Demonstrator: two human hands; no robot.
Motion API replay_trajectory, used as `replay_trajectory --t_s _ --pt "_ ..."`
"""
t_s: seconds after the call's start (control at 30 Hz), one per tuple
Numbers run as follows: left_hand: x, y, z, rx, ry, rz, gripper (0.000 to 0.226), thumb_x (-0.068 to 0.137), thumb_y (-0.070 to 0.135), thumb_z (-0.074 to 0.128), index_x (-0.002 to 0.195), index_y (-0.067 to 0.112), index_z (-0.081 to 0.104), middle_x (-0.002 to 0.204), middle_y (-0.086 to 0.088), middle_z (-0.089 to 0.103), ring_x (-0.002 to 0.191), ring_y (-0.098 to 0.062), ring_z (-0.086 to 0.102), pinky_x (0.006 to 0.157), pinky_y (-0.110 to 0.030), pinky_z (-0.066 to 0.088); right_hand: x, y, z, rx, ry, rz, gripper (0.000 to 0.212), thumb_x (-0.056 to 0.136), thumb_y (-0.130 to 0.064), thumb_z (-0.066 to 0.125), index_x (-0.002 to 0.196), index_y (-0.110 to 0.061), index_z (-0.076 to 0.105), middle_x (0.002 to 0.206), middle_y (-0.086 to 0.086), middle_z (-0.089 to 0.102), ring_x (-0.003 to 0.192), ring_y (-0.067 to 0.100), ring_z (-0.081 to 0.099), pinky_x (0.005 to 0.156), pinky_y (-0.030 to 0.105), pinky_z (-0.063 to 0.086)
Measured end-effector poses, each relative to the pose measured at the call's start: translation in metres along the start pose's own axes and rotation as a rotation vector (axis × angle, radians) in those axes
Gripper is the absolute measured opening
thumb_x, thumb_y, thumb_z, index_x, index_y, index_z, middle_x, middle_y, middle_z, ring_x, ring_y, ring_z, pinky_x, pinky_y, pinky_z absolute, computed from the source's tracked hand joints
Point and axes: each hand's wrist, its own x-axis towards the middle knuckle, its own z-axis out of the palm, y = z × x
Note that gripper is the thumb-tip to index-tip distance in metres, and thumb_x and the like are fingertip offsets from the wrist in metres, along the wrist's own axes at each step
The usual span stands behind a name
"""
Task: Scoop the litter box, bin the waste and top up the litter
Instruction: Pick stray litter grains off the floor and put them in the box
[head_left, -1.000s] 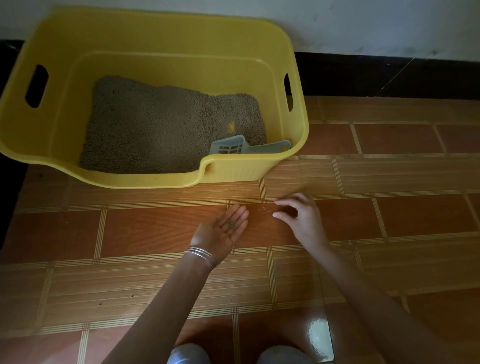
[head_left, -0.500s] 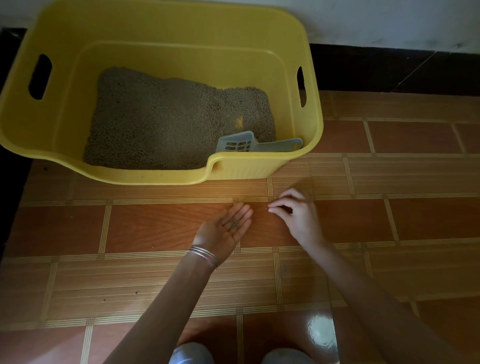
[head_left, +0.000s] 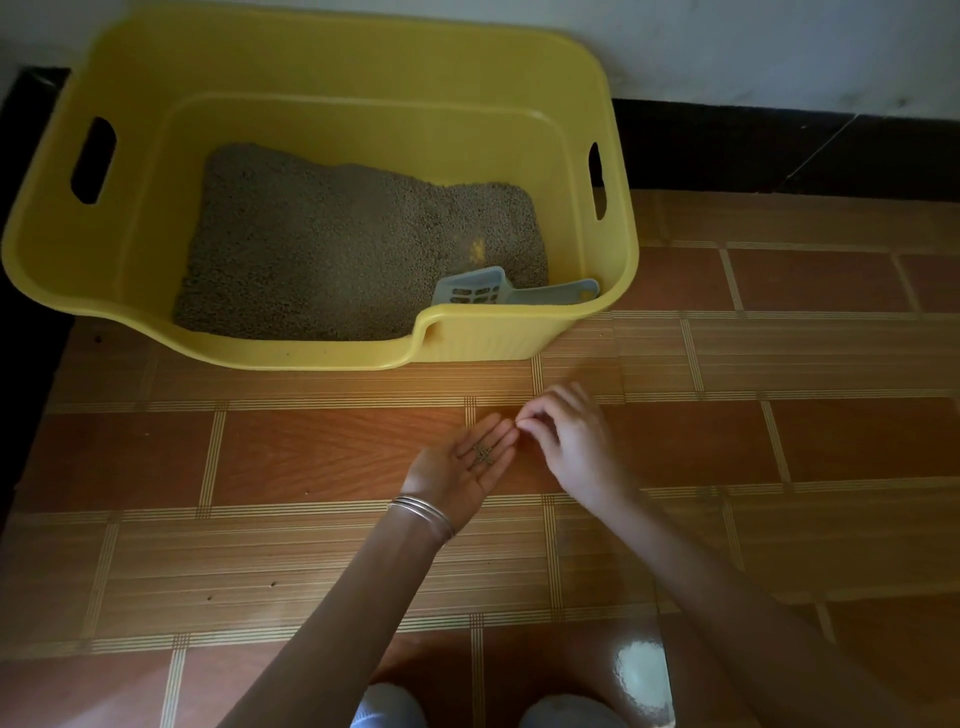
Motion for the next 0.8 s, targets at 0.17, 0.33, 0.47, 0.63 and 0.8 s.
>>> replay_trajectory --t_s 0.17,0.33,0.47,0.63,0.8 --pt "-0.002 -0.008 0.010 0.000 0.003 0.002 0.032 0.098 0.011 0.035 0.095 -0.007 0.061 0.087 -0.019 0.069 0.092 -0.029 0.060 0.087 -0.040 0.047 -0.005 -0.020 -0.014 0.245 0.030 0.016 0.015 0.082 -0.026 0.062 0.084 -0.015 0.072 0.082 -0.003 0.064 0.081 0.010 0.056 0.074 0.019 0.044" --pt "-0.001 0.002 0.002 -0.041 -0.022 -0.024 0.035 0.099 0.013 0.032 0.108 -0.009 0.059 0.109 -0.023 0.064 0.101 -0.032 0.060 0.092 -0.041 0.044 -0.009 0.020 -0.020 0.155 0.115 0.165 0.013 0.075 -0.016 0.073 0.089 -0.016 0.074 0.084 0.001 0.066 0.079 0.018 0.061 0.069 0.038 0.051" --pt "-0.002 0.011 -0.005 -0.034 -0.001 0.001 0.033 0.098 0.013 0.035 0.107 -0.009 0.059 0.109 -0.022 0.065 0.102 -0.031 0.060 0.092 -0.040 0.044 -0.010 0.042 -0.016 0.069 0.014 0.223 0.020 0.069 -0.019 0.077 0.088 -0.018 0.073 0.085 -0.003 0.062 0.077 0.015 0.057 0.069 0.040 0.051" --pt "-0.002 0.015 -0.007 -0.034 0.014 -0.004 0.034 0.098 0.013 0.034 0.107 -0.008 0.059 0.108 -0.022 0.065 0.102 -0.031 0.060 0.094 -0.040 0.043 -0.001 0.041 -0.006 0.079 -0.028 0.190 0.019 0.069 -0.021 0.077 0.087 -0.019 0.073 0.087 -0.002 0.062 0.077 0.014 0.059 0.070 0.036 0.052" --pt "0.000 0.015 -0.007 -0.019 0.013 -0.004 0.033 0.098 0.013 0.036 0.104 -0.008 0.060 0.100 -0.021 0.069 0.100 -0.030 0.061 0.098 -0.039 0.042 0.006 0.036 0.001 0.039 0.001 0.153 0.012 0.072 -0.024 0.076 0.081 -0.018 0.073 0.085 -0.002 0.063 0.073 0.015 0.061 0.064 0.034 0.052"
